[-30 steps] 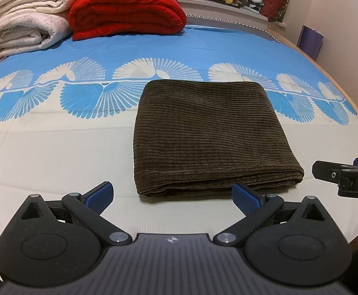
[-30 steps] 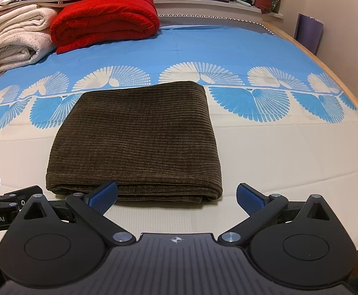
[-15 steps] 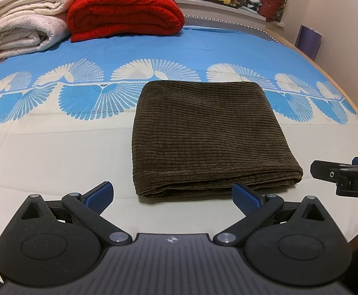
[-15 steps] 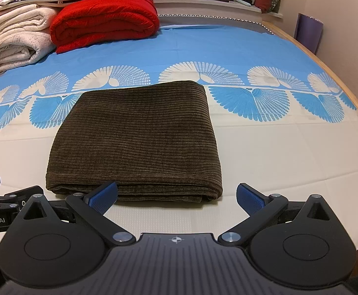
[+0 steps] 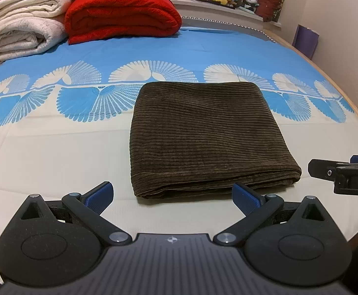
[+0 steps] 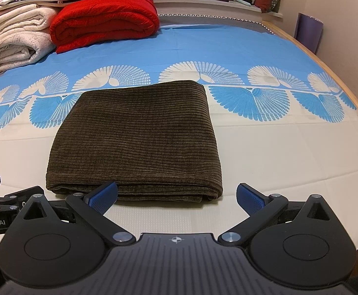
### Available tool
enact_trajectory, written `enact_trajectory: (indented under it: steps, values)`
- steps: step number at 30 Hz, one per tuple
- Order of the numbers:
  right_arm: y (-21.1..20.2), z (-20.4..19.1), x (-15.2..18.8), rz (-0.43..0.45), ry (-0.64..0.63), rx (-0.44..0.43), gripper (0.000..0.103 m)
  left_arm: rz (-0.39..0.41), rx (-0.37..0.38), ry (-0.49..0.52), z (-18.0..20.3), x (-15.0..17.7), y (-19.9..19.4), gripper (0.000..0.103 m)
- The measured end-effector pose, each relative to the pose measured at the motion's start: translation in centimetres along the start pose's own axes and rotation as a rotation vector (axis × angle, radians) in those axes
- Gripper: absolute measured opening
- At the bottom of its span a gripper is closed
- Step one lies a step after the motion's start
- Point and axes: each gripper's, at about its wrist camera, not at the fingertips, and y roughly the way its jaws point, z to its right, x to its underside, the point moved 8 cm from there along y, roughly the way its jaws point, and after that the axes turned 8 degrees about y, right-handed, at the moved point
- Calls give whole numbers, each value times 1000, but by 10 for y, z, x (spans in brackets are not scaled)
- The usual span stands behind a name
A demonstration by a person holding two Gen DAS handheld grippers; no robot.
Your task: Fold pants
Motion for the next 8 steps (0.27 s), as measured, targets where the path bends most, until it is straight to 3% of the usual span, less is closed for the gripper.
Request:
enact_trajectory:
  steps: [8]
  values:
    - [0,0,0,-1,0,0,102,10,4,10,1,1,-1,103]
